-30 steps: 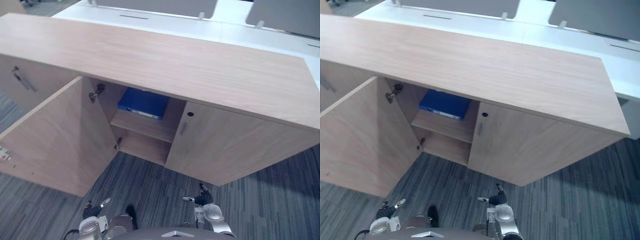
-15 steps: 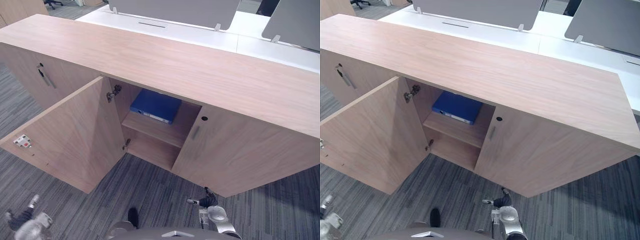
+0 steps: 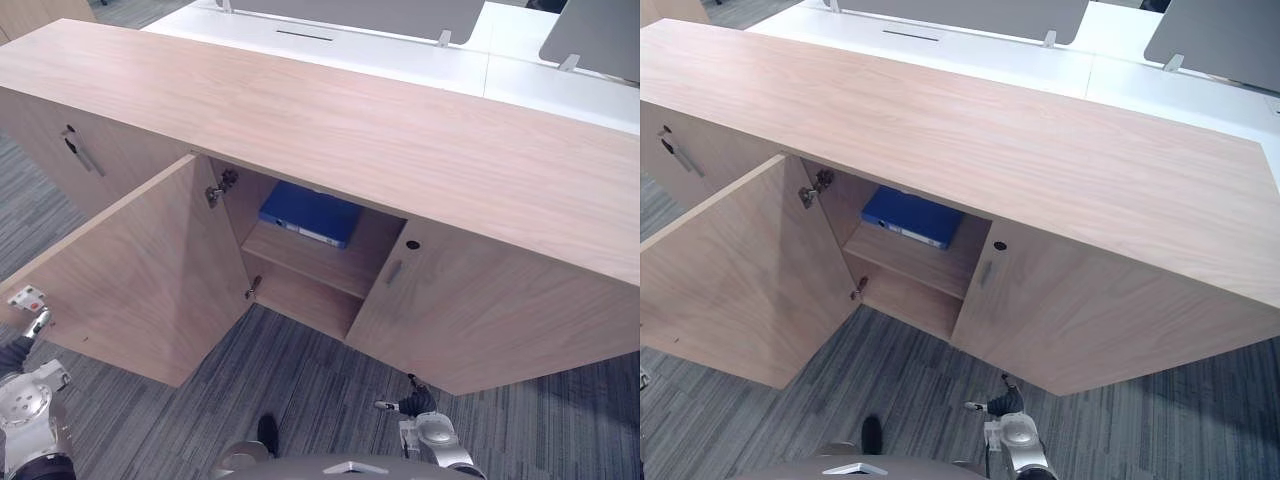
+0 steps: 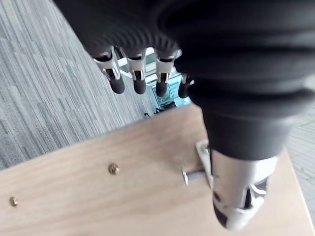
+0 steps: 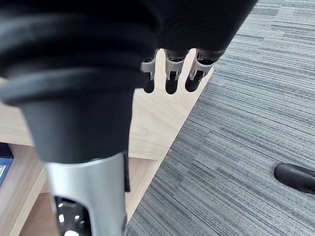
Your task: Walk over to the cabinet, pick up the folder, carry it to the office cabinet, place the folder inside the office cabinet, then close the office cabinet door
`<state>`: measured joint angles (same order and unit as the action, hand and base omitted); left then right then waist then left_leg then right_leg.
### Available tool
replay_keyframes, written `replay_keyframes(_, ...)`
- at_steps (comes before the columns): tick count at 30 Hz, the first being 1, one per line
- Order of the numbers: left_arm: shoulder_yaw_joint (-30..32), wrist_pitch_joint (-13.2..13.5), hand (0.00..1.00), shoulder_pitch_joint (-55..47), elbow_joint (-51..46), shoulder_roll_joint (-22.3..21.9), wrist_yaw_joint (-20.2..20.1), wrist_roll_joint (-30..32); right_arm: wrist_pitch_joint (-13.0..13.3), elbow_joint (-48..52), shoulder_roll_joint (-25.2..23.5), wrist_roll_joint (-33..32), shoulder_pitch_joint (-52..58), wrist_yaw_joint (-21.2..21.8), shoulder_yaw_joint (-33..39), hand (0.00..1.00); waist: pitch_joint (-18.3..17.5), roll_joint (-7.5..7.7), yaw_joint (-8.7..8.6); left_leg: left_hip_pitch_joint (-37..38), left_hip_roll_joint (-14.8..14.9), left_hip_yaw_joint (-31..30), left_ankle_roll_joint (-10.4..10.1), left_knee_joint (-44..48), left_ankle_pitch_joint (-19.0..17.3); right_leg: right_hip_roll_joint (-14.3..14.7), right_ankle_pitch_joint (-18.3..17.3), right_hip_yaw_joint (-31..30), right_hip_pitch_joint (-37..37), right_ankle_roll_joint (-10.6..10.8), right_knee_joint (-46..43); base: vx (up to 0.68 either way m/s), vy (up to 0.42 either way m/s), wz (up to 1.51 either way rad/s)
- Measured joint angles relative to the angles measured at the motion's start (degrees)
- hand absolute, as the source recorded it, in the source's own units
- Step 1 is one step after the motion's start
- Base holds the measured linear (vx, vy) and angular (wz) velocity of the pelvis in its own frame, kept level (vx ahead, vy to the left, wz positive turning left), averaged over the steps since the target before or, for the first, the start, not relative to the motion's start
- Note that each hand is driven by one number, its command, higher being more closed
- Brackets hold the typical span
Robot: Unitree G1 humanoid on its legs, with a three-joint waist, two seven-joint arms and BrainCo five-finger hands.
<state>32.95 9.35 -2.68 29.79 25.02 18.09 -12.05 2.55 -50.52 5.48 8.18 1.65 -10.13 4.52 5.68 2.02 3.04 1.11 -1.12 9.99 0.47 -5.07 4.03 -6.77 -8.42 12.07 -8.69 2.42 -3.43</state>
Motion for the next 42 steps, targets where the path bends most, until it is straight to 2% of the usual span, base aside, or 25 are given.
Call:
replay_keyframes(6, -1.42, -0.3, 0.0, -0.03, 0.04, 3.07, 0.42, 0.16, 0.02, 0.01, 0.01, 0.01, 0.44, 0.14, -0.01, 0.0, -0.17, 0.6, 0.55, 0.83, 1.06, 1.0, -0.56, 0.02, -0.63, 0.97, 0.7, -2.04, -0.01, -0.86, -0.51, 0.06, -0.026, -0.05)
replay_keyframes(13, -3.87, -0.31, 0.0, -0.35, 0.0, 2.91, 0.42, 1.15, 0.06, 0.01, 0.09, 0.07, 0.45, 0.18, 0.0, 0.0, -0.16, 0.49, 1.27, 0.88, 1.43, 1.27, -0.63, 0.0, -0.54, 1.03, 0.85, -2.38, 0.83, -0.62, -1.61, -0.03, -0.01, -0.05)
replay_keyframes(17, -6.08, -0.29, 0.0, -3.82, -3.96, -2.58, 0.43, 1.14, 0.04, -0.05, 0.03, 0.21, 1.41, 0.17, 0.03, 0.0, -0.14, 0.2, 1.41, 0.81, 1.22, 1.18, -0.92, -0.01, -0.66, 0.74, 0.99, -2.33, 0.88, -0.36, -1.73, -0.06, 0.004, 0.02)
replay_keyframes(18, -6.11, -0.28, 0.0, -3.9, -4.08, -2.7, 0.43, 1.13, 0.04, -0.04, 0.03, 0.21, 1.42, 0.17, 0.03, 0.0, -0.14, 0.19, 1.41, 0.81, 1.21, 1.18, -0.92, -0.01, -0.66, 0.74, 0.99, -2.33, 0.88, -0.36, -1.73, -0.09, 0.014, 0.03)
replay_keyframes(19, -6.81, -0.14, 0.0, -6.05, -7.31, -6.17, 0.41, 1.12, 0.03, -0.04, -0.17, 0.25, 1.68, 0.15, 0.07, 0.0, -0.15, 0.08, 1.43, 0.74, 1.02, 1.07, -1.05, -0.01, -0.56, 0.54, 0.97, -2.36, 0.9, -0.34, -1.72, -0.09, 0.012, 0.02)
replay_keyframes(22, -8.64, 0.6, 0.0, -9.36, -11.93, -10.04, 0.4, 1.03, 0.02, 0.02, -0.32, 0.75, 2.05, 0.15, 0.09, 0.0, -0.31, -0.24, 1.47, 0.58, 0.71, 0.84, -0.96, -0.02, -0.6, 0.21, 0.92, -2.51, 0.9, -0.25, -1.57, -0.07, 0.008, 0.03)
replay_keyframes(28, -15.3, 1.43, 0.0, -14.41, -16.41, -15.69, -0.22, 0.99, -0.05, 0.0, -0.41, 1.18, 3.08, 0.17, 0.15, 0.0, -0.97, -1.18, 1.47, -0.34, -0.12, 0.35, -0.85, -0.01, 1.33, -0.76, -0.38, -3.89, 1.43, 2.31, -1.11, -0.09, 0.007, 0.07)
replay_keyframes(35, -25.74, 0.66, 0.0, -17.83, -17.56, -16.97, -7.13, 1.0, -0.05, 0.02, -0.56, 1.2, 3.35, 0.26, 0.02, 0.0, -1.48, -1.34, 1.04, -1.43, 0.03, 1.25, -0.29, -0.01, 2.53, -0.73, 0.0, -5.56, 3.32, 2.7, -1.64, -0.07, 0.026, -0.07)
replay_keyframes(38, -33.8, 0.27, 0.0, -17.86, -17.19, -17.17, -11.56, 1.13, -0.1, 0.04, -0.65, 1.21, 3.26, 0.31, -0.07, 0.0, -1.74, -1.47, -0.56, -1.54, -0.17, 2.58, -0.27, -0.01, 2.5, -0.8, 0.32, -7.08, 4.12, 2.61, -1.6, -0.06, 0.077, -0.24)
replay_keyframes(39, -38.43, 0.19, 0.0, -17.58, -17.01, -17.36, -14.02, 1.28, -0.12, 0.04, -0.92, 1.2, 3.39, 0.3, -0.18, 0.0, -2.33, -1.52, -1.82, -1.48, -0.16, 3.47, 0.05, -0.01, 2.24, -0.73, 0.47, -8.54, 4.61, 2.39, -1.56, -0.02, 0.043, -0.3)
replay_keyframes(42, -40.99, -0.24, 0.0, -16.14, -14.84, -19.25, -15.48, 1.79, -0.26, 0.04, -1.14, 1.2, 3.99, 0.24, -1.35, 0.0, -2.92, -1.74, -3.14, -0.71, -0.03, 4.91, 0.29, -0.01, 1.94, -0.65, 0.75, -10.09, 4.67, 1.97, -1.44, -0.01, 0.038, -0.34)
